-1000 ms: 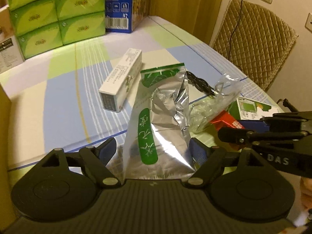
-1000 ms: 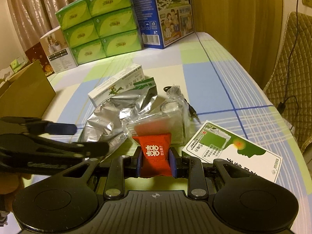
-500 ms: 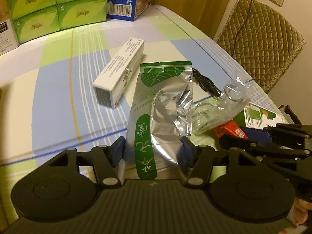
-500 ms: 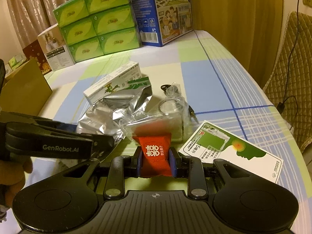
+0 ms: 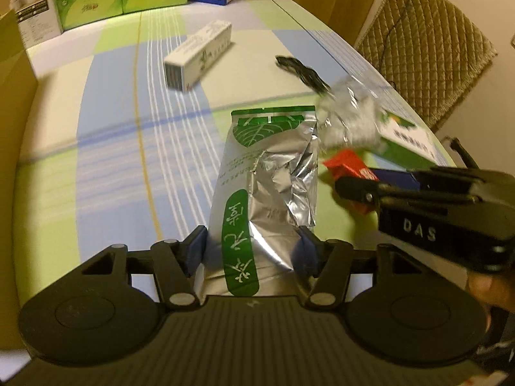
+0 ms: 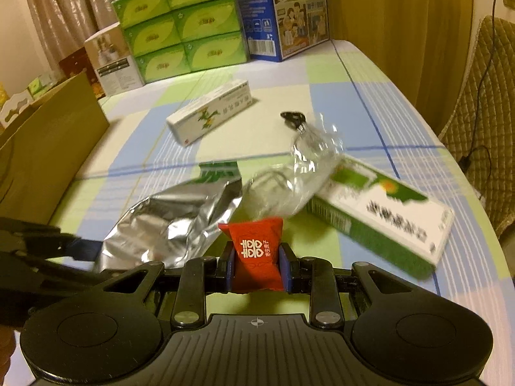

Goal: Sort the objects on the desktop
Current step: 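Close the left tool on the green-printed foil packet, then lift the foil packet and red packet and carry both toward the cardboard box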

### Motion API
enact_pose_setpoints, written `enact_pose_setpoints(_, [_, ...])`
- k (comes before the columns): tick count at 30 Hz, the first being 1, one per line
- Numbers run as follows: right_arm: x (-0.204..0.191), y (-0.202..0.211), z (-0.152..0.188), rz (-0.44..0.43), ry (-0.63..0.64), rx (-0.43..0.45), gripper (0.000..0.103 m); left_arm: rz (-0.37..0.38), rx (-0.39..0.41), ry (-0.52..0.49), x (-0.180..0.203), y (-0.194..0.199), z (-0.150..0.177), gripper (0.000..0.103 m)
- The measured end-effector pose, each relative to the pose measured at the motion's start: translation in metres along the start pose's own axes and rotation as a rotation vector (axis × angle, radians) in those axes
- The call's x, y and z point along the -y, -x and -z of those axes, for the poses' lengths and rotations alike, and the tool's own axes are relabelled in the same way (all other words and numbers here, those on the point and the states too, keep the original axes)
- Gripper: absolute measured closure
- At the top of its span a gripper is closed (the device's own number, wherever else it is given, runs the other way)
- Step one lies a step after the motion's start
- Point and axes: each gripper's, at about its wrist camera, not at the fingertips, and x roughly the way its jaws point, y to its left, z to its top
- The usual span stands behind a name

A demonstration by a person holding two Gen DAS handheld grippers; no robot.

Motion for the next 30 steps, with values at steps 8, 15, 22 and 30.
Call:
enact_pose_setpoints(8, [0.0,0.039,0.032,-0.011,0.001,-0.009,0.078,0.012,0.018,-0.022,0.01,0.031,0.03,0.045])
enact_pose_setpoints(15, [0.001,0.044,0.035,0.025,-0.004,0.0,0.078,0.058,0.017,-0.039,0.008,0.023,0.009,0.033])
enact_pose_setpoints(22, [0.005,0.039,0.036,0.034,0.005,-0.008,0.078,0.045,-0.067,-0.157,0.026,-0.007,0.001,0.027])
enact_pose_setpoints(30, [0.007,0.035,0.036,0.05,0.004,-0.009,0.078,0.035,-0.085,-0.197,0.031,-0.012,0.002,0.02])
